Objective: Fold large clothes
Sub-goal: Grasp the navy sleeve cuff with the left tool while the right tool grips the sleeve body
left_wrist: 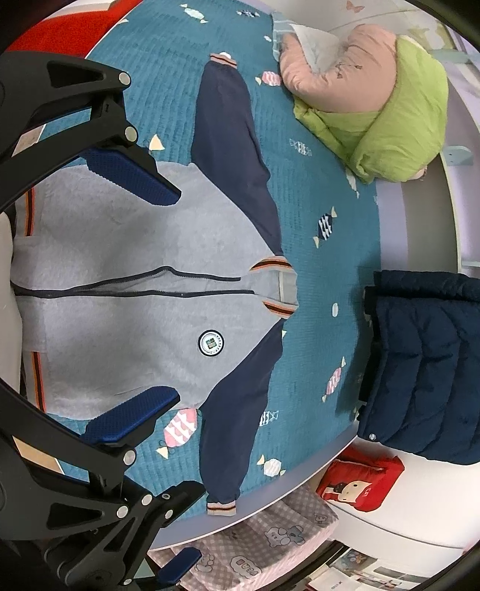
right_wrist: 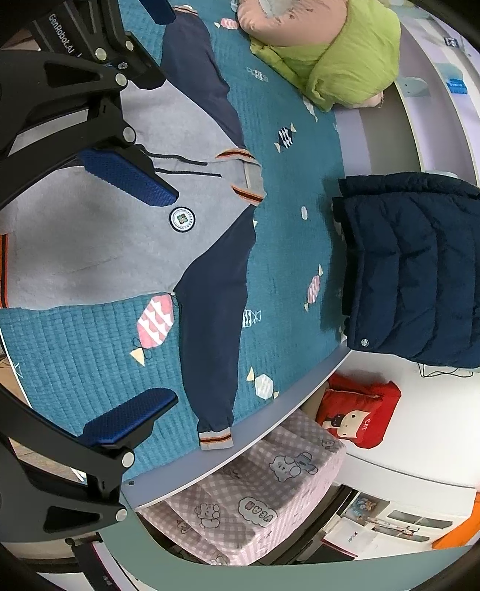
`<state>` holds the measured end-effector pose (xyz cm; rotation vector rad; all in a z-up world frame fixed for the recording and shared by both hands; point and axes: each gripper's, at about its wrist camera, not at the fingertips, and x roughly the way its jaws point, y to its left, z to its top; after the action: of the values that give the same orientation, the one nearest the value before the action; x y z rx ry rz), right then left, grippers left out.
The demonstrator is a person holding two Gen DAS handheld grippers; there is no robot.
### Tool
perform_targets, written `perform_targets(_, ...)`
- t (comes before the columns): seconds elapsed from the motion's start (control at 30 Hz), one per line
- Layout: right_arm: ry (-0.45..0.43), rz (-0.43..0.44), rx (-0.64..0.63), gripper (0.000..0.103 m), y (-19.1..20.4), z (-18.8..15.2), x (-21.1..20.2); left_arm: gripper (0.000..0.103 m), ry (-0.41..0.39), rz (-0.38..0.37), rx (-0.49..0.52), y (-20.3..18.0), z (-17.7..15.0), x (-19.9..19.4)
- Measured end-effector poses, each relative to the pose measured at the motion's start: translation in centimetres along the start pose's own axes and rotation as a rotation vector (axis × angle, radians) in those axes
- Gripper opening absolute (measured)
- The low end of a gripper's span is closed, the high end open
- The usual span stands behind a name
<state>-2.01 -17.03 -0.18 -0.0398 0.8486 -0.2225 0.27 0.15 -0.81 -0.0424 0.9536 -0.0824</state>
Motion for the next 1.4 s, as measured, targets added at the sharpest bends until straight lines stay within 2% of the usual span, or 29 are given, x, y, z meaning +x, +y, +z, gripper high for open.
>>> perform_targets(0.23, 0.076, 0.083, -0.020, 0.096, 2.5, -0.6, 1.6, 0.098, 0.058, 0.001, -0.062, 2.9, -0.9, 1.1)
perform_targets(0.33, 0.083, 0.107, -0.069, 0.095, 4.4, -0.7, 1.9, 0.098, 0.081, 0.012, -0.116, 5.0, -1.3, 1.6)
perform_targets(0.53, 0.047, 0.155, -0.216, 0.095, 10.0, -0.5, 2.5, 0.098, 0.103, 0.071, -0.253, 10.6, -2.1, 2.4)
perform_targets(0.67, 0.049, 0.236, -0.301, 0.095, 13.9, -0.2, 3.7, 0.098, 0.104, 0.122, -0.337, 14.0, -2.7, 2.5)
perform_targets(0.87, 0.133, 0.358, -0.427, 0.095, 20.1, 0.4, 6.4, 0.098, 0.123, 0.187, -0.483, 19.9, -4.2, 3.5)
perform_targets(1.03, 0.185, 0.417, -0.449, 0.093, 25.2, 1.6, 9.0, 0.098, 0.159, 0.240, -0.603, 25.8, -5.1, 5.5)
perform_targets(1.07, 0.198, 0.432, -0.444, 0.089, 26.0, 1.9, 9.6, 0.098, 0.166, 0.251, -0.623, 27.0, -5.2, 6.1)
perform_targets(1.13, 0.221, 0.436, -0.440, 0.075, 27.5, 2.5, 10.6, 0.099, 0.174, 0.287, -0.645, 29.1, -5.1, 7.1)
perform_targets(1.17, 0.235, 0.437, -0.435, 0.071, 28.3, 2.8, 11.4, 0.099, 0.177, 0.308, -0.655, 30.1, -5.1, 7.5)
perform_targets(1.23, 0.263, 0.460, -0.425, 0.050, 29.6, 3.3, 12.7, 0.099, 0.186, 0.346, -0.684, 33.0, -5.0, 8.7)
perform_targets(1.27, 0.291, 0.466, -0.426, 0.044, 30.5, 3.6, 13.8, 0.099, 0.192, 0.347, -0.693, 33.8, -5.0, 9.1)
perform_targets(1.33, 0.326, 0.471, -0.421, 0.022, 31.7, 3.9, 15.3, 0.099, 0.224, 0.346, -0.719, 36.4, -4.9, 10.4)
perform_targets(1.4, 0.362, 0.475, -0.402, 0.018, 32.5, 4.3, 16.9, 0.099, 0.226, 0.336, -0.746, 39.0, -4.7, 11.6)
